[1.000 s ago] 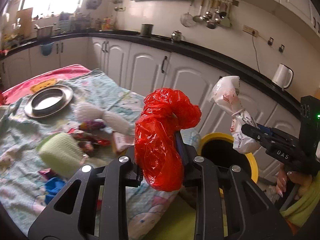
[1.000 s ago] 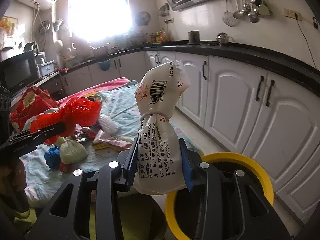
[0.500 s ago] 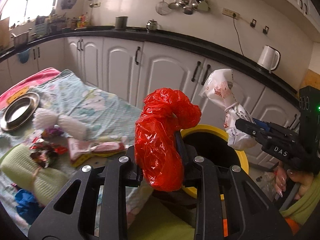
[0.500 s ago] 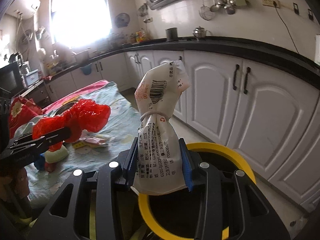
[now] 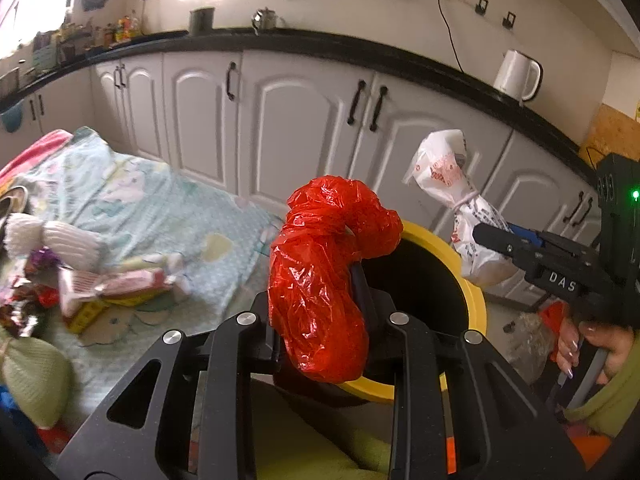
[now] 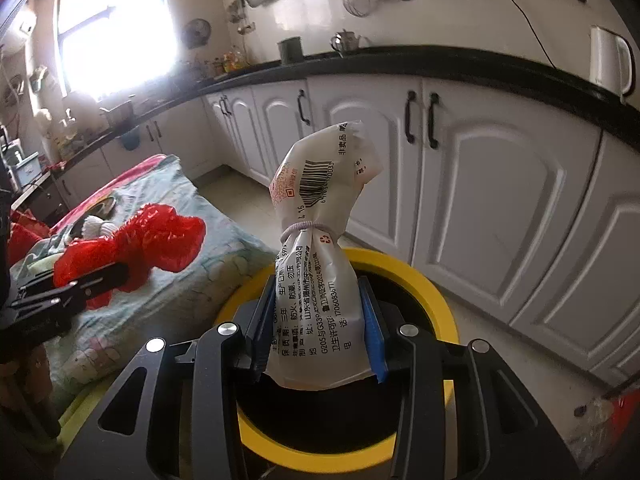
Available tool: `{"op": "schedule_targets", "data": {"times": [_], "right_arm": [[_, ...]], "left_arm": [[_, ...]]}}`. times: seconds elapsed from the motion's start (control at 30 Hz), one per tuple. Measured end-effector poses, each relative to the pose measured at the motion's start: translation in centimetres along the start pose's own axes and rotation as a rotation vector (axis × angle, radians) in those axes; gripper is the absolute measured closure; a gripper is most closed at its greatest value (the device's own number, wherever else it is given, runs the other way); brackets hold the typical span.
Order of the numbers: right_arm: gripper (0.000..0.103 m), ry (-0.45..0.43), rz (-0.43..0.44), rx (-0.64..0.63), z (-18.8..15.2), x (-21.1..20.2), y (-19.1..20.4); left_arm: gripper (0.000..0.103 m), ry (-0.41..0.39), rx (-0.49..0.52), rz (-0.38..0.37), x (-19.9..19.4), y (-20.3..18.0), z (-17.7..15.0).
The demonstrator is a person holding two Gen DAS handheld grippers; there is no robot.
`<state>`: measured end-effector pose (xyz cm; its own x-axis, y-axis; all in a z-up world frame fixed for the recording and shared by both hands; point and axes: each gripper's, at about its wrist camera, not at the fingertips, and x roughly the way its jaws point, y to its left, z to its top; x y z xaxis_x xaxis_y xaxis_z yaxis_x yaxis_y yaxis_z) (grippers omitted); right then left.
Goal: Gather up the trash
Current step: 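Carry both bags over the yellow-rimmed bin and open both tools to drop them, then move both open tools back over the blanket toward the remaining trash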
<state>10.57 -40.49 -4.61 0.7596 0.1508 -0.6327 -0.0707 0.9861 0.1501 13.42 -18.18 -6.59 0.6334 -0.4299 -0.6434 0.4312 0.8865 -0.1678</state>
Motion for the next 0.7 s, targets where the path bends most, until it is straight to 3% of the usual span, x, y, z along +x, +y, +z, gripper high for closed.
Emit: {"op": "schedule_targets", "data": {"times": [0.5, 0.57, 0.63, 0.7], "right_arm": [[0.063, 0.095, 0.03, 0.082, -1.9, 2.1, -2.8], [0.061, 0.098, 0.026, 0.098, -2.0, 2.4, -3.0], [0.057, 0.099, 0.022, 0.114, -2.1, 2.5, -3.5], [0.055, 0.097, 0.009, 0.122, -2.2, 2.4, -3.8]], "left_arm": [[0.08, 0.108, 0.048, -0.039, 4.4, -2.2, -1.5], [0.071, 0.108, 0.041, -0.032, 4.6, -2.2, -1.5], [0.053, 0.105, 0.03, -0.039, 4.7, -2.1, -1.5], [0.043, 0.1, 0.025, -0.038, 4.6, -2.0, -1.5]]}}
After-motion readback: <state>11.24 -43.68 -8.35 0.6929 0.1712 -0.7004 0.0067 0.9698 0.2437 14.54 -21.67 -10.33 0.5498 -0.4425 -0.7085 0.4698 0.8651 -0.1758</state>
